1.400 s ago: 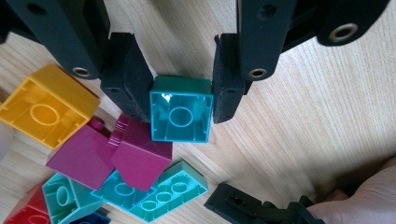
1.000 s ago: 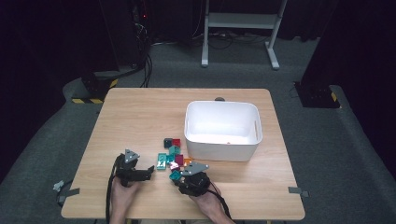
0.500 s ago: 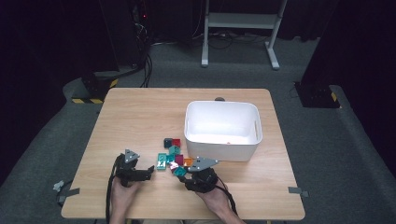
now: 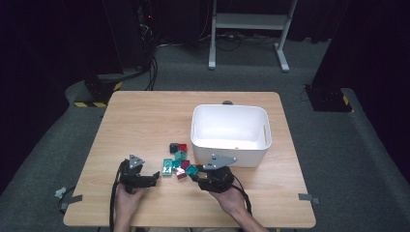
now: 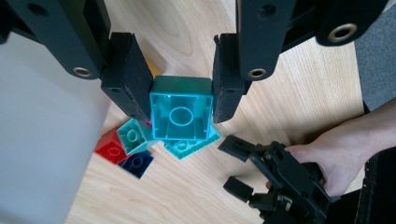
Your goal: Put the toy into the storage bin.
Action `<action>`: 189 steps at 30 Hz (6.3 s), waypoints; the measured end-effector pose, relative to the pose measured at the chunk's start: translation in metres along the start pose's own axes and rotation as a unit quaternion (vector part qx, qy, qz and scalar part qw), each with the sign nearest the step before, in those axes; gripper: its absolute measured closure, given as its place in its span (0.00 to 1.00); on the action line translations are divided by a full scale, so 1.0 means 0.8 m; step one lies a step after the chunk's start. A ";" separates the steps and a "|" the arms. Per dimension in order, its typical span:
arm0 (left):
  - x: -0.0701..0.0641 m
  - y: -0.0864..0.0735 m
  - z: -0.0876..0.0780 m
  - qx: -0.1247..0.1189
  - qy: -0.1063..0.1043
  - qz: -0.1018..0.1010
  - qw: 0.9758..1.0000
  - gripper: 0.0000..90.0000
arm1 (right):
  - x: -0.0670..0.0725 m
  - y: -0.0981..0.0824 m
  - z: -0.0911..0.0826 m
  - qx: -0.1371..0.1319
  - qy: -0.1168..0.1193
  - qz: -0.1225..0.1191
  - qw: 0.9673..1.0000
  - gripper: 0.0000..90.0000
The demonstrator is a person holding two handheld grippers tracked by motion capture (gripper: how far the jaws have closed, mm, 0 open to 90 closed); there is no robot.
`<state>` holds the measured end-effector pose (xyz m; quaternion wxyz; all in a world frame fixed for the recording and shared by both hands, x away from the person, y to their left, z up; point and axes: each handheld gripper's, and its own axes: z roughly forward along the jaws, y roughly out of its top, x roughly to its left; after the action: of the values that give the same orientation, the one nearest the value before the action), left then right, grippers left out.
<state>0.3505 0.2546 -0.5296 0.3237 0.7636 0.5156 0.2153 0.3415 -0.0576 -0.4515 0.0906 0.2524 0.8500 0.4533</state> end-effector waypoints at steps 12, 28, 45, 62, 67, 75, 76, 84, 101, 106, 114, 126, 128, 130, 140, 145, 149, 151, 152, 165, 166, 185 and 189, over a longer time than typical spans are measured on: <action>0.000 0.000 0.000 -0.001 0.000 -0.001 1.000 0.06 | -0.019 0.027 -0.030 -0.017 -0.005 0.002 1.000 0.66; 0.000 0.000 0.000 -0.001 0.000 -0.002 1.000 0.06 | -0.041 0.056 -0.063 -0.042 -0.014 0.008 0.999 0.66; 0.000 0.000 -0.001 -0.002 0.002 -0.003 1.000 0.07 | -0.080 0.071 -0.078 -0.048 -0.046 0.041 0.997 0.66; 0.000 0.000 -0.001 -0.002 0.002 -0.003 1.000 0.07 | -0.122 0.072 -0.066 -0.026 -0.086 0.079 0.993 0.59; 0.001 0.000 -0.001 -0.002 0.002 -0.003 1.000 0.07 | -0.122 0.068 -0.067 -0.032 -0.092 0.085 0.992 0.53; 0.000 0.000 -0.001 -0.002 0.002 -0.003 1.000 0.07 | -0.100 0.063 -0.073 -0.050 -0.080 0.061 0.994 0.52; 0.000 0.000 -0.001 -0.002 0.002 -0.003 1.000 0.07 | -0.096 0.063 -0.074 -0.053 -0.077 0.058 0.994 0.52; 0.000 0.000 -0.001 -0.002 0.002 -0.003 1.000 0.07 | -0.059 0.059 -0.074 -0.070 -0.046 0.033 0.996 0.53; 0.000 0.000 -0.001 -0.002 0.003 -0.003 1.000 0.07 | -0.009 0.035 -0.030 -0.052 0.003 0.011 0.999 0.54; 0.000 0.000 -0.001 -0.003 0.003 -0.003 1.000 0.07 | -0.002 0.027 -0.019 -0.048 0.005 0.009 0.999 0.54; 0.000 0.000 -0.001 -0.002 0.003 -0.003 1.000 0.07 | 0.007 0.014 0.009 -0.028 0.010 0.006 1.000 0.54; 0.000 0.000 -0.001 -0.003 0.003 -0.003 1.000 0.07 | 0.013 -0.003 0.054 -0.001 0.010 0.008 1.000 0.54; 0.000 0.000 -0.001 -0.003 0.003 -0.003 1.000 0.07 | 0.012 -0.005 0.061 0.000 0.005 0.007 1.000 0.54; 0.000 0.000 -0.001 -0.003 0.003 -0.003 1.000 0.07 | 0.012 -0.007 0.067 0.003 0.003 0.008 1.000 0.53; 0.000 0.000 -0.001 -0.003 0.003 -0.004 1.000 0.08 | 0.010 -0.011 0.090 0.013 -0.011 0.010 1.000 0.51; 0.000 0.000 -0.001 -0.003 0.003 -0.004 1.000 0.08 | 0.010 -0.014 0.098 0.018 -0.014 0.008 1.000 0.50; 0.000 0.000 -0.001 -0.003 0.003 -0.004 1.000 0.07 | 0.008 -0.016 0.104 0.023 -0.017 0.011 1.000 0.49; 0.000 0.000 -0.001 -0.003 0.003 -0.004 1.000 0.08 | 0.008 -0.017 0.107 0.026 -0.018 0.011 0.999 0.50; 0.000 0.000 -0.001 -0.003 0.003 -0.004 1.000 0.07 | 0.008 -0.018 0.108 0.027 -0.019 0.012 0.999 0.50; 0.000 0.000 -0.001 -0.003 0.003 -0.003 1.000 0.08 | 0.009 -0.022 0.117 0.036 -0.025 0.004 0.999 0.56; 0.000 0.000 -0.001 -0.003 0.003 -0.003 1.000 0.08 | 0.009 -0.023 0.117 0.039 -0.026 0.004 0.999 0.57; 0.001 0.000 -0.001 -0.002 0.003 -0.003 1.000 0.08 | 0.011 -0.024 0.112 0.032 -0.029 -0.003 0.999 0.63; 0.001 0.000 -0.001 -0.002 0.003 -0.003 1.000 0.08 | 0.012 -0.023 0.107 0.031 -0.023 -0.012 0.999 0.64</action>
<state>0.3501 0.2552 -0.5293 0.3247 0.7609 0.5179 0.2179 0.3593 0.0010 -0.5144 0.1077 0.2557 0.8642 0.4197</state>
